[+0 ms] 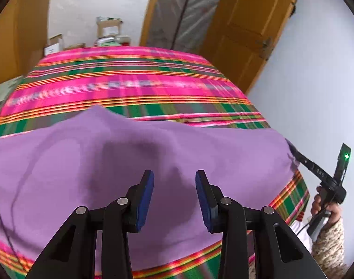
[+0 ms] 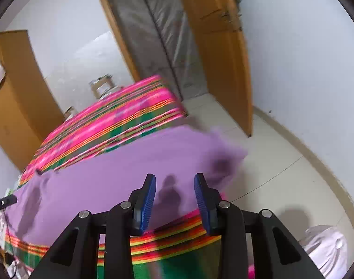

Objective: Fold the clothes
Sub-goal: 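Grasp the garment's edge with the right gripper and lift it, then carry the lifted garment edge with the right gripper toward the left gripper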

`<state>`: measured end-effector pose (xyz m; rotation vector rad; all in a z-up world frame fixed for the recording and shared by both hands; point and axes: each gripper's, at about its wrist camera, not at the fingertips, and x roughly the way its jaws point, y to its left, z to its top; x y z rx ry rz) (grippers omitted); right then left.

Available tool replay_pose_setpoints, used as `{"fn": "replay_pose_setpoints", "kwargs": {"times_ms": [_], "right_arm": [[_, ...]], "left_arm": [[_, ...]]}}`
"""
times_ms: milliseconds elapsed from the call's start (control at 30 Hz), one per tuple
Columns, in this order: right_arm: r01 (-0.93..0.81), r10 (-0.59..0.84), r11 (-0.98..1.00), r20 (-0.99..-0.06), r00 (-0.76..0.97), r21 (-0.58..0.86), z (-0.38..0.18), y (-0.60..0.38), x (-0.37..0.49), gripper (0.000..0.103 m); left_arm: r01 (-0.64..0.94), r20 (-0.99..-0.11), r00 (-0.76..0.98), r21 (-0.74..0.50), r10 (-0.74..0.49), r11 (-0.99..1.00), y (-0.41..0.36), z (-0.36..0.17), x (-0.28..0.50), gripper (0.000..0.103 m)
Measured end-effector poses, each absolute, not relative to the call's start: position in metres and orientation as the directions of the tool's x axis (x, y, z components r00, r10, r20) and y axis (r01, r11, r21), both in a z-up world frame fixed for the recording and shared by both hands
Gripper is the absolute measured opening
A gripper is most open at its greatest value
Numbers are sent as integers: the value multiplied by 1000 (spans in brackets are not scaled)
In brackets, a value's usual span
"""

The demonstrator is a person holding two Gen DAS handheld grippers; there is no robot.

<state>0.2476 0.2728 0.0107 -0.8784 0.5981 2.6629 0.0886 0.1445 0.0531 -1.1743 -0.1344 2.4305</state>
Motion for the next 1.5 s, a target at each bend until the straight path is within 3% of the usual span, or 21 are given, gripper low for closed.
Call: {"fn": "replay_pose_setpoints", "kwargs": {"times_ms": [233,500,567,600,633,933,1367,1500], "right_arm": [[-476,119,-761,-626,-771,442,-5,337,249,41],[-410,20,-805,-670,-742,430,-9,349,214,41],[-400,-7,-803,-677,-736,443,-12,351,207,33],[-396,-12,-802,-675,-737,446,-12,352,206,10],[-394,-11,-803,-672,-740,447,-11,351,207,2],[-439,104,-769,-586,-803,465,12,375,227,2],[-514,33,-651,-655,-755,558,-46,389,257,2],[-576,73,-621,-692,-718,532,-49,393,263,4]], "left_arm": [[-387,-748,-499,-259,437,-885,175,40,81,39],[-400,-773,-456,-265,441,-877,196,27,71,39],[-403,-779,-445,-266,442,-875,201,24,68,39],[-405,-782,-440,-267,442,-875,203,22,67,39],[-404,-786,-434,-267,440,-875,205,21,66,39],[-395,-786,-438,-269,437,-879,208,20,61,39],[-423,-784,-432,-261,446,-868,214,23,74,39],[-417,-770,-457,-257,446,-872,203,31,85,39]]}}
